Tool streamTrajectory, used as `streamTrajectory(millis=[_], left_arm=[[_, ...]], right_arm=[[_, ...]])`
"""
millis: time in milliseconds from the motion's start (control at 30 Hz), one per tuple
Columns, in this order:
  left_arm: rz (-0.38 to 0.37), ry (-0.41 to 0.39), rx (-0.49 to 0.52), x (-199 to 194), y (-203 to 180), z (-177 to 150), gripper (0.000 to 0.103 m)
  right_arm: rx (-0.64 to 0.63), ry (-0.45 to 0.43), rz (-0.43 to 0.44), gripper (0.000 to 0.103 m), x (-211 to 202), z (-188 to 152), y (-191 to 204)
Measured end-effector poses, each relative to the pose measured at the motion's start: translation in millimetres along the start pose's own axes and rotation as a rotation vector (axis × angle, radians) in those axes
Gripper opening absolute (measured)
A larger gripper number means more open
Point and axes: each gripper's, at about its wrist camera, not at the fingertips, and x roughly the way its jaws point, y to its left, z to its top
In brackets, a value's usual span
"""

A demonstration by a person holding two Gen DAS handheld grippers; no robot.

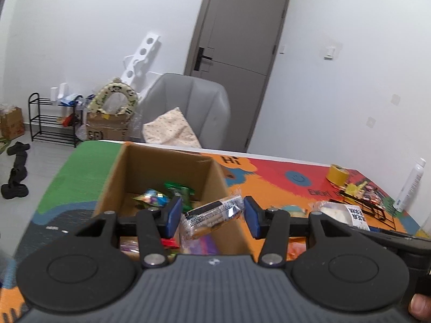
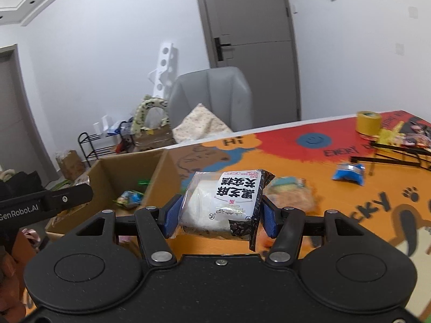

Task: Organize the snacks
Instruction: 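Carry the clear bar and white rice cracker bag over the box with both tools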

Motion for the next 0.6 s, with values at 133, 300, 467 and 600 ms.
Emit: streamTrajectory(millis=[133, 300, 467, 600], left_arm=[[0.03, 0.001, -0.015, -3, 20, 5, 0.049], [0.051, -0.008, -0.025, -6, 42, 13, 0.049], [0.052, 0.004, -0.05, 3, 59, 16, 0.049], [0.036, 0.02, -0.07, 14, 65, 16, 0.05]], right_arm=[[-0.007, -0.001, 0.031, 0.057, 9, 4, 19], [-0.026, -0.001, 0.057, 0.057, 19, 8, 40], [-0.053, 0.0, 0.072, 0.057, 26, 12, 55], [-0.065, 0.001, 0.068, 0.057, 28, 16, 61]])
